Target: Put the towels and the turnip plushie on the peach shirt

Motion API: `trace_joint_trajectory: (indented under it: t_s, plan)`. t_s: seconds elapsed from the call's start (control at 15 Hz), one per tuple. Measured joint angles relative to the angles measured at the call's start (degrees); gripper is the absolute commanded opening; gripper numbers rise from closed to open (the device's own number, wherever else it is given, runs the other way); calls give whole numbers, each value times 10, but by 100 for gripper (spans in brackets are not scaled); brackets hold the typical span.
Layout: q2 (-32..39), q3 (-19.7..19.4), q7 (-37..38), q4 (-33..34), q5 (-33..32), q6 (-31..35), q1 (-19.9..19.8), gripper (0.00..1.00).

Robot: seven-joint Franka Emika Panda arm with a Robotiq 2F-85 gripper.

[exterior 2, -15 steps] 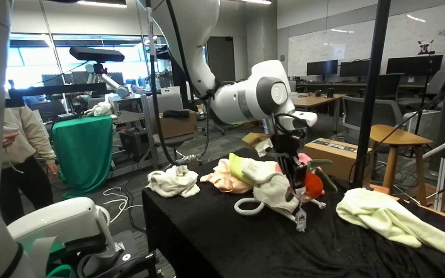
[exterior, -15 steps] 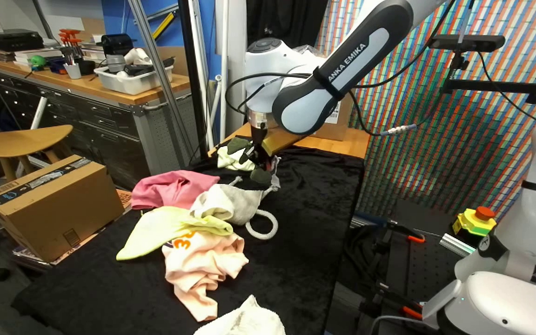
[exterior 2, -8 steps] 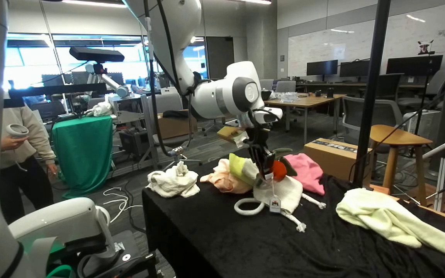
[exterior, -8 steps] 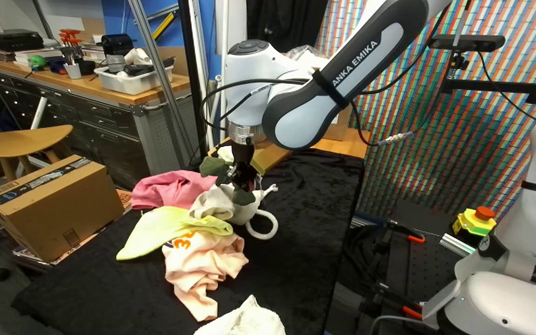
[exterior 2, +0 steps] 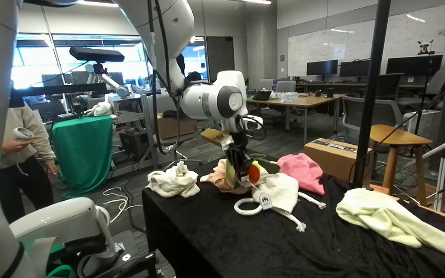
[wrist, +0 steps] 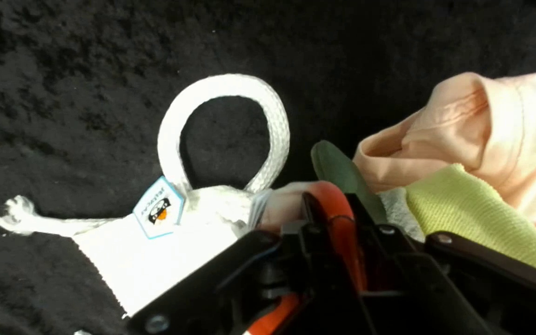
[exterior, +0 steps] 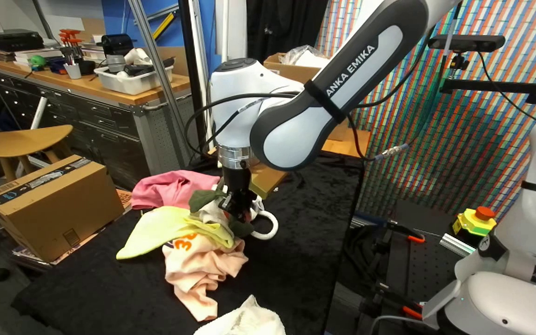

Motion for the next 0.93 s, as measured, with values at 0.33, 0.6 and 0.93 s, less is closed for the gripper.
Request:
trace_joint_trajectory:
  t_s: [0.33,0.6,0.93]
  plan:
    - [21,-2,0,14,0,-21,9,47]
    - [34,-7,0,26,0,-30,9,79]
    - [37,-18,1,35,-4,-37,10,100]
